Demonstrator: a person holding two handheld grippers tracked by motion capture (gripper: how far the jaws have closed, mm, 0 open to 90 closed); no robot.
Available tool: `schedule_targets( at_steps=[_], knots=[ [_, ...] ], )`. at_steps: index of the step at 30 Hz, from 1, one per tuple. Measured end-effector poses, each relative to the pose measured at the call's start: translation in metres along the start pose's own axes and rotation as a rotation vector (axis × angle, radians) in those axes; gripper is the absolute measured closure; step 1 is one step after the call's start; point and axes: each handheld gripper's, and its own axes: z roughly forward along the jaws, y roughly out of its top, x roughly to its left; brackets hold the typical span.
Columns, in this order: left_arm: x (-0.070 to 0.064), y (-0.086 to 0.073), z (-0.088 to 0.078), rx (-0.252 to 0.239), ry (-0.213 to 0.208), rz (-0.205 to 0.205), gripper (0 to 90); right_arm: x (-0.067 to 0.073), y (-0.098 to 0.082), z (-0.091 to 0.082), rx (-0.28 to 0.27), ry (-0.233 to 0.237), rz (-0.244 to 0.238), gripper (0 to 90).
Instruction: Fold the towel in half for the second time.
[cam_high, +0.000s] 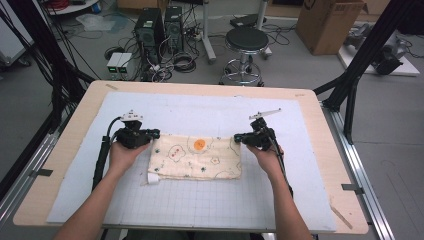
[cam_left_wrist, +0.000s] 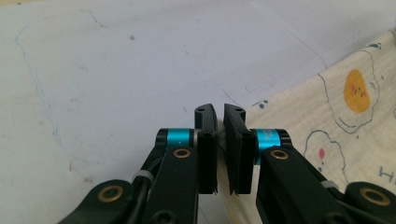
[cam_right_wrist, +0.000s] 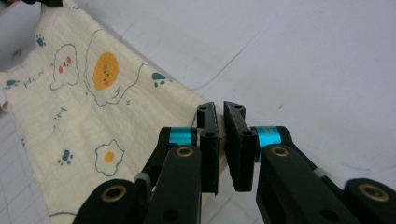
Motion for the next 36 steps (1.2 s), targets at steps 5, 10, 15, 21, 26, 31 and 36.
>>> schedule_targets(
  at_steps=[5, 10, 15, 21, 26, 31, 36],
  knots=[
    [0.005, -0.002, 0.009, -0.003, 0.011, -0.034, 83.6, -0.011, 0.003, 0.005, -0.017, -0.003, 0.053, 84.9],
    [0.004, -0.005, 0.015, 0.029, 0.017, -0.034, 84.1, -0.014, -0.001, 0.013, 0.021, -0.013, 0.064, 84.9],
    [0.006, -0.004, 0.010, 0.012, 0.011, -0.032, 84.1, -0.013, 0.000, 0.011, 0.004, -0.003, 0.067, 84.9],
    [0.004, -0.004, 0.003, 0.014, -0.003, -0.014, 84.1, -0.007, 0.001, 0.005, -0.011, 0.010, 0.046, 84.9],
    [0.002, -0.005, -0.004, -0.006, -0.013, -0.012, 84.2, -0.003, 0.001, 0.000, -0.025, 0.025, 0.036, 84.9],
    [-0.002, -0.005, -0.009, -0.014, -0.024, 0.006, 84.2, -0.002, -0.002, -0.004, -0.040, 0.038, 0.035, 85.0],
    [-0.006, -0.007, -0.013, -0.016, -0.032, 0.031, 84.2, -0.002, -0.007, -0.008, -0.054, 0.057, 0.043, 85.0]
  ],
)
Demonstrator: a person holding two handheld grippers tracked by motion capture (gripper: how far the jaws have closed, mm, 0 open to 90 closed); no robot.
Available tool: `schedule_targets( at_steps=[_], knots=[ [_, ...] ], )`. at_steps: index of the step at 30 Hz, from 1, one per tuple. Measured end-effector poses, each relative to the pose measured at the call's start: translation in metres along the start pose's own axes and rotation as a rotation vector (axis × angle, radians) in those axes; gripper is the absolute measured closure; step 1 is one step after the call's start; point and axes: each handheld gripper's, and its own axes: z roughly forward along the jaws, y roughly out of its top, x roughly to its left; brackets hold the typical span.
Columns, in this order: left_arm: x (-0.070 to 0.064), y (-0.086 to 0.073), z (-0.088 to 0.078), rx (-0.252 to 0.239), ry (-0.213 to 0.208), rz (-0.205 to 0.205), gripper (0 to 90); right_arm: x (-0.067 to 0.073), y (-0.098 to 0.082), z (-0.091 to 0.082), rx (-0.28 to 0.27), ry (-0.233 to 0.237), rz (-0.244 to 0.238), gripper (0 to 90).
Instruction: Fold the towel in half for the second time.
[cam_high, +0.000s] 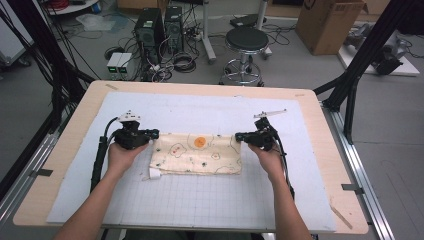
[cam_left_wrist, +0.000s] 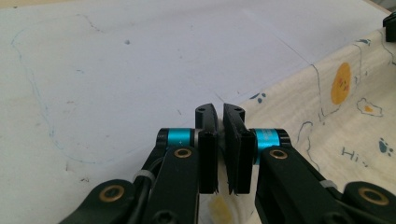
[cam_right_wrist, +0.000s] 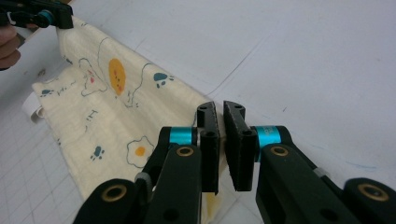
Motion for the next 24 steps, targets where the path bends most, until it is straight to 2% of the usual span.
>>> schedule_targets(
  at_steps=[1, 4, 6, 16, 24],
  knots=[
    [-0.001, -0.002, -0.001, -0.002, 0.001, 0.006, 84.2, 0.001, -0.001, -0.001, -0.010, 0.004, 0.000, 85.0],
    [-0.001, -0.009, -0.003, -0.019, -0.011, -0.018, 84.2, 0.003, -0.004, -0.004, -0.026, 0.024, 0.000, 85.0],
    [-0.002, -0.013, -0.005, -0.020, -0.017, -0.020, 84.2, 0.004, -0.007, -0.005, -0.029, 0.035, 0.002, 85.0],
    [-0.009, -0.019, -0.014, -0.033, -0.032, 0.007, 84.2, 0.010, -0.016, -0.011, -0.043, 0.066, -0.011, 85.0],
    [-0.013, -0.025, -0.020, -0.030, -0.049, 0.034, 84.0, 0.017, -0.023, -0.014, -0.033, 0.074, -0.033, 84.9]
  ],
)
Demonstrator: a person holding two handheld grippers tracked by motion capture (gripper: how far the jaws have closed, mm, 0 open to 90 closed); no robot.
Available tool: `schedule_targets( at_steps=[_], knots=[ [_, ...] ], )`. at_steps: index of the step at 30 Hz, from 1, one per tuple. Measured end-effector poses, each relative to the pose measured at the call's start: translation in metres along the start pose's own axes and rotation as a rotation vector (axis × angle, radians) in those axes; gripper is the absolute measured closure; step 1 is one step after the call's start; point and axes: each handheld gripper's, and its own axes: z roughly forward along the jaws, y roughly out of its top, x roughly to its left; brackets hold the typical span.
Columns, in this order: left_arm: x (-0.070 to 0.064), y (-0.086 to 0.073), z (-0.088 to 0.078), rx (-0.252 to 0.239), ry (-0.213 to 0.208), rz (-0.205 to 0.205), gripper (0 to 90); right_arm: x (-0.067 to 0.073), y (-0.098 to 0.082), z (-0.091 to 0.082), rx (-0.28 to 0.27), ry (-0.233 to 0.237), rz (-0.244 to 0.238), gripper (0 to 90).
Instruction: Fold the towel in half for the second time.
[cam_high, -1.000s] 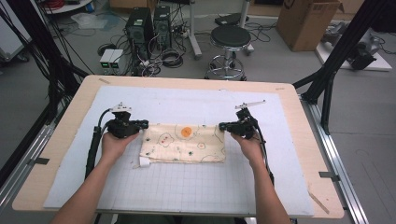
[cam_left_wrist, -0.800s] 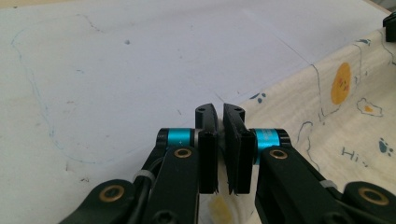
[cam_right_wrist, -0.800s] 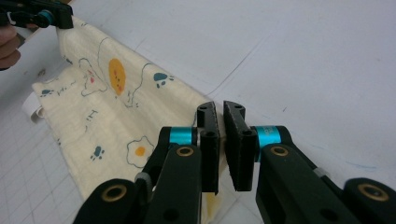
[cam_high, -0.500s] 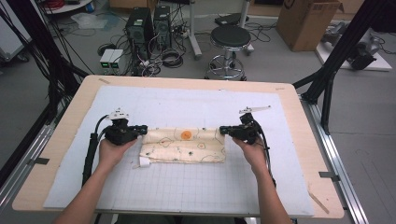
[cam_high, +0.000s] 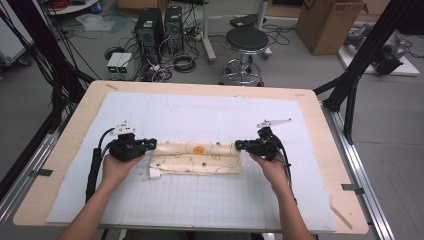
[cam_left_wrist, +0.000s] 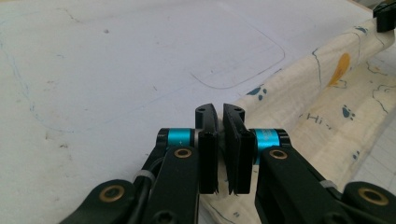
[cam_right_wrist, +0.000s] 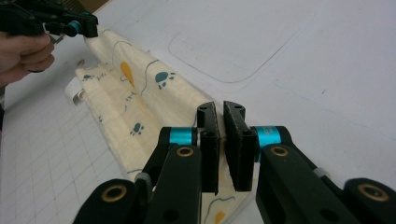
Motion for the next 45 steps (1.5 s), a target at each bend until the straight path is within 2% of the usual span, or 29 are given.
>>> schedule_targets(
  at_steps=[8, 11, 14, 16, 26, 35, 45],
  knots=[
    [-0.011, -0.002, -0.004, 0.041, -0.012, 0.064, 83.9, 0.005, -0.008, -0.003, 0.000, 0.011, -0.019, 85.0],
    [-0.012, -0.006, -0.005, 0.034, -0.017, 0.054, 83.8, 0.007, -0.012, -0.002, 0.009, 0.013, -0.021, 84.9],
    [-0.013, -0.010, -0.005, 0.055, -0.018, 0.064, 83.8, 0.009, -0.015, -0.001, 0.019, 0.014, -0.029, 84.9],
    [-0.013, -0.012, -0.006, 0.048, -0.021, 0.061, 83.8, 0.011, -0.016, -0.001, 0.023, 0.015, -0.034, 84.9],
    [-0.021, -0.021, -0.010, 0.063, -0.040, 0.084, 83.7, 0.019, -0.021, 0.000, 0.052, 0.016, -0.073, 84.8],
    [-0.024, -0.029, -0.014, 0.083, -0.055, 0.102, 83.0, 0.022, -0.030, 0.000, 0.070, 0.013, -0.079, 84.8],
    [-0.026, -0.036, -0.015, 0.110, -0.050, 0.124, 81.9, 0.029, -0.037, 0.002, 0.110, -0.008, -0.113, 84.5]
  ],
)
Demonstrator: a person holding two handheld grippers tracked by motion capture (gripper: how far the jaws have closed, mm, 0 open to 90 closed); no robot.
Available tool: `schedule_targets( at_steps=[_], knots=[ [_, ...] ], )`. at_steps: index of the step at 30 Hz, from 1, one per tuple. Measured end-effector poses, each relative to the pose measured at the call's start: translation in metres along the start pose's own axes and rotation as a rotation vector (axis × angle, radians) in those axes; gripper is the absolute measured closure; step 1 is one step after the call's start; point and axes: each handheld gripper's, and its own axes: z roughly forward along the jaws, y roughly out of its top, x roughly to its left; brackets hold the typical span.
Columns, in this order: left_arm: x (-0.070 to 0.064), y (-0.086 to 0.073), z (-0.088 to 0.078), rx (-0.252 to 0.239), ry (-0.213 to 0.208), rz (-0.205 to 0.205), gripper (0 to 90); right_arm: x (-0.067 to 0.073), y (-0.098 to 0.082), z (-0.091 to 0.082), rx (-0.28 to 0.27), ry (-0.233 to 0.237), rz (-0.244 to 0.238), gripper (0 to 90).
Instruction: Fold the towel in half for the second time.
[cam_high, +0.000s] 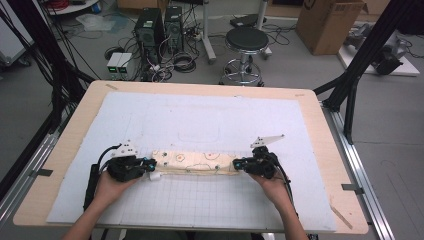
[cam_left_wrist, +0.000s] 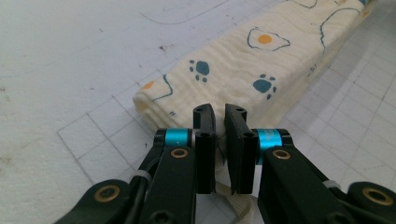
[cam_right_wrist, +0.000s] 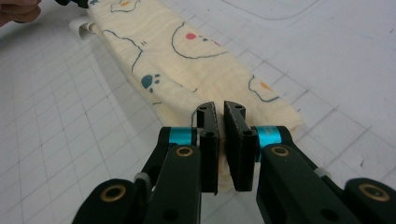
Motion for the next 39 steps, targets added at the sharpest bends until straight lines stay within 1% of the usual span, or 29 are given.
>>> schedule_targets(
  at_steps=[1, 4, 5, 7, 8, 9, 10, 11, 12, 13, 14, 16, 18, 20, 21, 22, 24, 27, 28, 29, 31, 32, 34, 39],
  knots=[
    [0.000, -0.001, 0.000, 0.004, -0.003, 0.004, 81.8, 0.000, -0.002, 0.000, 0.005, 0.001, 0.009, 84.5],
    [-0.001, -0.002, 0.001, 0.008, -0.001, 0.001, 81.2, -0.001, -0.006, 0.002, 0.001, 0.005, 0.014, 84.3],
    [-0.001, -0.002, 0.002, 0.007, -0.006, 0.001, 80.7, -0.001, -0.007, 0.002, -0.006, 0.005, 0.015, 83.9],
    [-0.002, -0.002, 0.001, 0.003, -0.012, 0.002, 77.6, -0.001, -0.008, 0.001, -0.006, 0.007, 0.025, 80.4],
    [-0.002, -0.002, 0.000, 0.001, -0.016, 0.001, 75.3, -0.001, -0.007, 0.001, -0.013, 0.011, 0.024, 76.3],
    [-0.002, -0.001, -0.001, -0.007, -0.023, -0.003, 72.6, -0.001, -0.007, 0.000, -0.019, 0.014, 0.029, 72.6],
    [-0.002, -0.001, -0.003, -0.022, -0.027, -0.011, 69.9, -0.001, -0.007, -0.001, -0.028, 0.022, 0.033, 71.0],
    [-0.002, 0.000, -0.005, -0.035, -0.028, -0.020, 67.5, 0.001, -0.006, -0.003, -0.044, 0.027, 0.030, 68.6],
    [-0.001, 0.002, -0.006, -0.045, -0.028, -0.019, 65.8, 0.002, -0.005, -0.005, -0.059, 0.027, 0.026, 65.4],
    [-0.002, 0.004, -0.008, -0.060, -0.031, -0.026, 64.4, 0.003, -0.004, -0.007, -0.072, 0.034, 0.031, 62.4],
    [-0.002, 0.006, -0.009, -0.069, -0.031, -0.023, 62.8, 0.004, -0.002, -0.008, -0.083, 0.042, 0.036, 61.2],
    [-0.003, 0.010, -0.010, -0.094, -0.036, -0.028, 61.1, 0.006, 0.003, -0.011, -0.100, 0.046, 0.030, 59.1],
    [-0.005, 0.015, -0.009, -0.099, -0.045, -0.023, 60.5, 0.008, 0.009, -0.011, -0.120, 0.055, 0.030, 58.0],
    [-0.008, 0.021, -0.006, -0.105, -0.054, -0.015, 61.2, 0.009, 0.014, -0.010, -0.131, 0.071, 0.029, 59.6],
    [-0.010, 0.024, -0.003, -0.107, -0.058, -0.008, 64.1, 0.010, 0.017, -0.008, -0.129, 0.077, 0.027, 63.1],
    [-0.012, 0.027, 0.000, -0.103, -0.060, -0.008, 67.0, 0.011, 0.019, -0.006, -0.126, 0.080, 0.014, 66.1],
    [-0.015, 0.033, 0.007, -0.084, -0.066, 0.003, 73.1, 0.015, 0.025, 0.000, -0.117, 0.083, 0.007, 73.1],
    [-0.020, 0.040, 0.019, -0.069, -0.078, 0.014, 79.8, 0.020, 0.032, 0.010, -0.101, 0.092, -0.016, 79.8],
    [-0.022, 0.042, 0.023, -0.069, -0.084, 0.011, 81.0, 0.022, 0.034, 0.014, -0.095, 0.101, -0.015, 80.5],
    [-0.023, 0.044, 0.026, -0.059, -0.089, 0.023, 82.3, 0.023, 0.037, 0.018, -0.086, 0.106, -0.016, 81.4],
    [-0.026, 0.046, 0.033, -0.041, -0.094, 0.029, 83.3, 0.026, 0.041, 0.026, -0.075, 0.114, -0.027, 82.7],
    [-0.027, 0.047, 0.036, -0.028, -0.095, 0.037, 83.5, 0.027, 0.043, 0.030, -0.069, 0.111, -0.027, 83.2],
    [-0.029, 0.048, 0.040, -0.014, -0.098, 0.049, 84.1, 0.031, 0.045, 0.038, -0.056, 0.120, -0.033, 84.3],
    [-0.033, 0.048, 0.047, 0.009, -0.110, 0.047, 85.6, 0.038, 0.046, 0.053, -0.013, 0.127, -0.049, 84.4]
  ],
)
